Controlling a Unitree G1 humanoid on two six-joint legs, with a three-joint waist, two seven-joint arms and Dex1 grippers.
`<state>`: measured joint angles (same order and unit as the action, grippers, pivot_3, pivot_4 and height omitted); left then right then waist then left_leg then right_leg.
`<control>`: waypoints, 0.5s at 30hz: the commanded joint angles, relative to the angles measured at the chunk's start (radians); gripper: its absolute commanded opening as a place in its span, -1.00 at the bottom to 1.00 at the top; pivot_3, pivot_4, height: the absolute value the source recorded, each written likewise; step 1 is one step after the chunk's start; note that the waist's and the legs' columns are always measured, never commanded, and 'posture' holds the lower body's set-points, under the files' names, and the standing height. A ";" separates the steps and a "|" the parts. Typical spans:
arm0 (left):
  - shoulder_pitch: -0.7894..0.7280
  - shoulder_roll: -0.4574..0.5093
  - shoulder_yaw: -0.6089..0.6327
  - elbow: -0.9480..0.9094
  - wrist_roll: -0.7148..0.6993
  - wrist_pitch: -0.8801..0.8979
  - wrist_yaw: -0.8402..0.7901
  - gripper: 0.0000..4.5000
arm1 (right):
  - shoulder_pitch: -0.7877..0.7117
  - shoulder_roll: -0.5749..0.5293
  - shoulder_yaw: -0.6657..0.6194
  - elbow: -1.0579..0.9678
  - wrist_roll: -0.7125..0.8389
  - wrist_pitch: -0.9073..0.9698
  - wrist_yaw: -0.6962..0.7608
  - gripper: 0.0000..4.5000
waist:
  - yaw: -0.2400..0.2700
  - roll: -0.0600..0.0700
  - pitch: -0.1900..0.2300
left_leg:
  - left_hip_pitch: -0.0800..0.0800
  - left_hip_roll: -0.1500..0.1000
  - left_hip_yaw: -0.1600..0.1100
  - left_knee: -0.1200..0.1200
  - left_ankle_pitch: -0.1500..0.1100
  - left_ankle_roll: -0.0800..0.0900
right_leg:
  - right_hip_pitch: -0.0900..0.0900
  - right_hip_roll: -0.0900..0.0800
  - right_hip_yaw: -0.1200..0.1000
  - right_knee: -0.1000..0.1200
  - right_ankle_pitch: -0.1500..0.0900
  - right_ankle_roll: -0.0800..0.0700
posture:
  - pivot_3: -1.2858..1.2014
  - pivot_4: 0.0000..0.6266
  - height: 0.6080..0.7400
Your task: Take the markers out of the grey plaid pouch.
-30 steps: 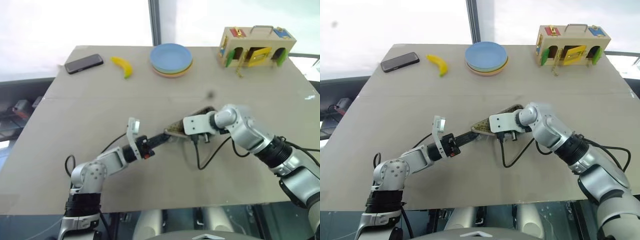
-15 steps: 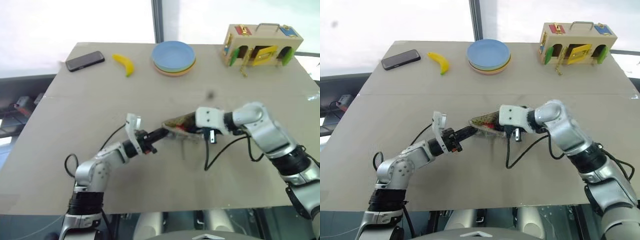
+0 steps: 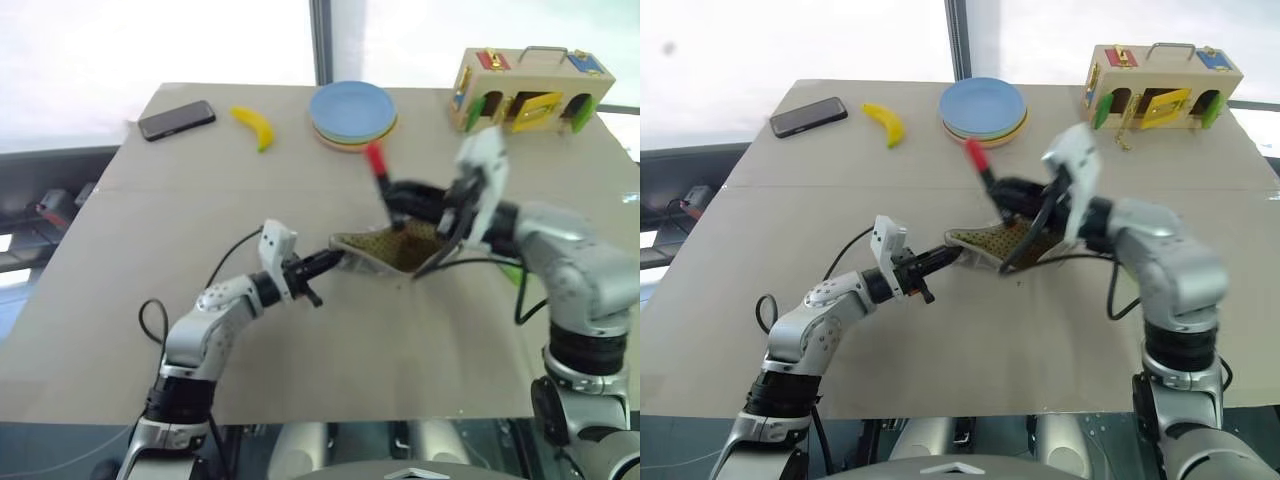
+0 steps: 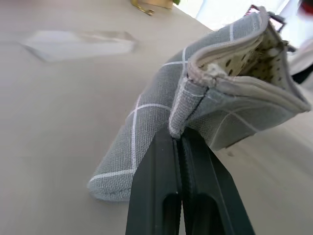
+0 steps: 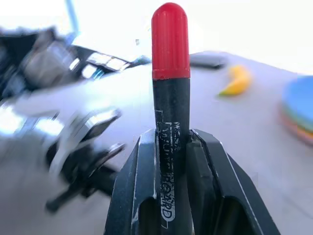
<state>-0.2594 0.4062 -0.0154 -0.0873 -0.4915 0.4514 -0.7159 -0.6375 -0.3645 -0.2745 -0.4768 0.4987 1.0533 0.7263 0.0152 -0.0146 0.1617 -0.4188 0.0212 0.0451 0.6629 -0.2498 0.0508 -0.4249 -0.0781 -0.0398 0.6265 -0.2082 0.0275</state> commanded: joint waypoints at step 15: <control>-0.002 0.013 0.021 0.082 0.222 -0.397 0.008 -1.00 | 0.220 -0.516 0.293 0.673 -0.432 -0.310 -0.130 -0.89 | -0.007 0.001 0.000 | 0.004 0.001 0.014 -0.008 0.003 0.006 | -0.005 0.013 0.005 -0.001 0.002 0.005 | 0.03 -0.52 1.00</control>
<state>-0.2565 0.4052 -0.0155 0.0103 -0.2746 0.0870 -0.7029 -0.4165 -0.8858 -0.0097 0.1640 0.0904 0.7811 0.5742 0.0084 -0.0139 0.1617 -0.4149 0.0224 0.0589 0.6552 -0.2468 0.0566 -0.4296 -0.0637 -0.0343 0.6259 -0.2063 0.0327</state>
